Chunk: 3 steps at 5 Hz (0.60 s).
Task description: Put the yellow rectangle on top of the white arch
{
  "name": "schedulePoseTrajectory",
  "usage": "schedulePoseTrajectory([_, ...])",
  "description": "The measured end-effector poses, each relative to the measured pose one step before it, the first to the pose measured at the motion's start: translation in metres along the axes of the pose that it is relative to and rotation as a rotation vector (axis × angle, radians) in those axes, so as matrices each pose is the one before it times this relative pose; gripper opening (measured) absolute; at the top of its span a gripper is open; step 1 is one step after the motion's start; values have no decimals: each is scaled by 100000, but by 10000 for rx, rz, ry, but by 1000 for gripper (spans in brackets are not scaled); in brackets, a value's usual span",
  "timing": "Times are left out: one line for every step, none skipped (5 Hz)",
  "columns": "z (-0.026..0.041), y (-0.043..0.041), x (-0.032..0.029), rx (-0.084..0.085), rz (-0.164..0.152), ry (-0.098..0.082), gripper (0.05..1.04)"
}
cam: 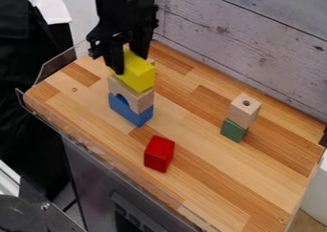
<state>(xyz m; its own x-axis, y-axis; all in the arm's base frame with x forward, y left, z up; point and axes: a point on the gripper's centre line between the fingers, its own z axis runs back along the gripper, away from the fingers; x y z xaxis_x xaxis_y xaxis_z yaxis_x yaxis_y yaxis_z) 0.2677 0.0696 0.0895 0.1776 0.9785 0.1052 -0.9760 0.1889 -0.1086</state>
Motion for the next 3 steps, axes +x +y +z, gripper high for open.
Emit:
schedulePoseTrajectory([-115, 67, -495, -67, 120, 207, 545])
schedulePoseTrajectory([-9, 50, 92, -54, 111, 144, 545])
schedulePoseTrajectory([-42, -56, -35, -46, -105, 70, 545])
